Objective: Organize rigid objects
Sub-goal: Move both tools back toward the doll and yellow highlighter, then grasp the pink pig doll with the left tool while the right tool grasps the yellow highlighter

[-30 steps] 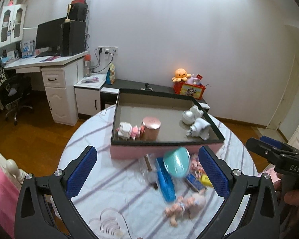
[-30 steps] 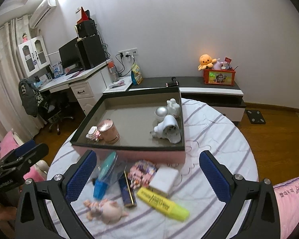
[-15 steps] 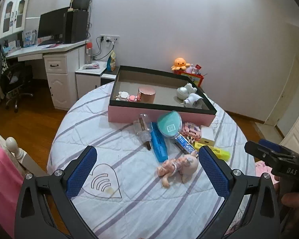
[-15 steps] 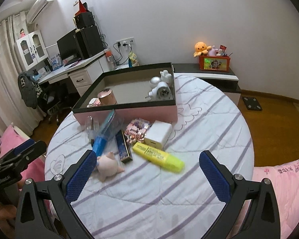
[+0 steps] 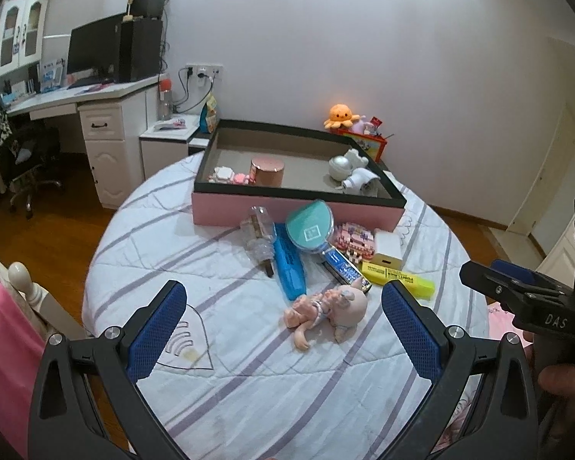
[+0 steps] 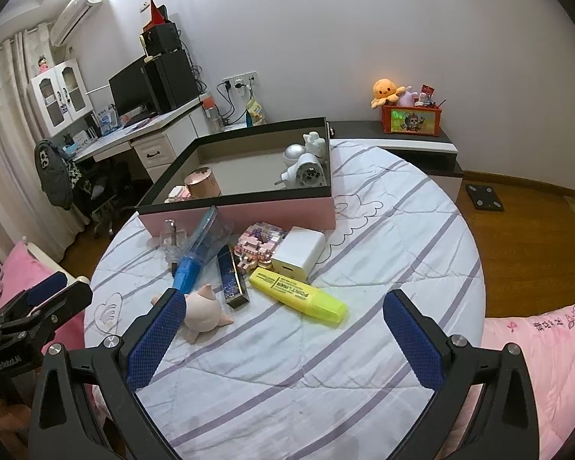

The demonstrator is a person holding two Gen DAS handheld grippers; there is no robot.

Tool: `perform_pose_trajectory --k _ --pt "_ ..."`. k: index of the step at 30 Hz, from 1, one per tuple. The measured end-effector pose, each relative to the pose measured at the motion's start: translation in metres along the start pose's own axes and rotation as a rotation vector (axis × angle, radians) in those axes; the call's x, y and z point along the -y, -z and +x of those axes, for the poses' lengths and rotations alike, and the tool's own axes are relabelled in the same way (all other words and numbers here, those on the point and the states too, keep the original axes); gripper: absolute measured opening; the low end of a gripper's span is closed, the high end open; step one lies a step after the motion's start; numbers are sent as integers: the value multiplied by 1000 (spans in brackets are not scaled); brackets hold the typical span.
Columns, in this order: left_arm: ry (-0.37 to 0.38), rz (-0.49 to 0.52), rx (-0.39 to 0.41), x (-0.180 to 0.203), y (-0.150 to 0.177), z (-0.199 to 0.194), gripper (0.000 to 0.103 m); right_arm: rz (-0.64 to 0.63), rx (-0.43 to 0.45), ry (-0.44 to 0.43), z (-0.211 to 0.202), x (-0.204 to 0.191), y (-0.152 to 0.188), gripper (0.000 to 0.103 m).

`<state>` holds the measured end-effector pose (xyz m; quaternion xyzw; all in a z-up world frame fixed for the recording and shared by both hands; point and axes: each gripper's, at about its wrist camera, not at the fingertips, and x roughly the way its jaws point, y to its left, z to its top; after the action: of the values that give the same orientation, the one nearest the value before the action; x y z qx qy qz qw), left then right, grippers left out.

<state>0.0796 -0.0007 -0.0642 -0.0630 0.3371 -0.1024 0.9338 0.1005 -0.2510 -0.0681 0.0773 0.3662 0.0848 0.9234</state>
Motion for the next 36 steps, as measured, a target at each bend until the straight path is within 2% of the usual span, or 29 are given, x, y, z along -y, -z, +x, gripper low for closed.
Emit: perform_pose_trajectory --k 11,23,29,34,36 --pt "-9 -17 -97 17 21 40 103 -12 -82 15 33 20 11 103" --pt "-38 -12 -164 34 23 84 103 -71 -158 22 72 37 11 103" --pt "-76 -17 -211 35 27 107 103 -130 -184 28 90 36 8 103" --pt "-43 -24 -209 30 26 108 102 -199 -209 19 106 26 7 103" --pt "-31 -16 -210 30 26 107 99 -239 -213 22 110 19 9 103"
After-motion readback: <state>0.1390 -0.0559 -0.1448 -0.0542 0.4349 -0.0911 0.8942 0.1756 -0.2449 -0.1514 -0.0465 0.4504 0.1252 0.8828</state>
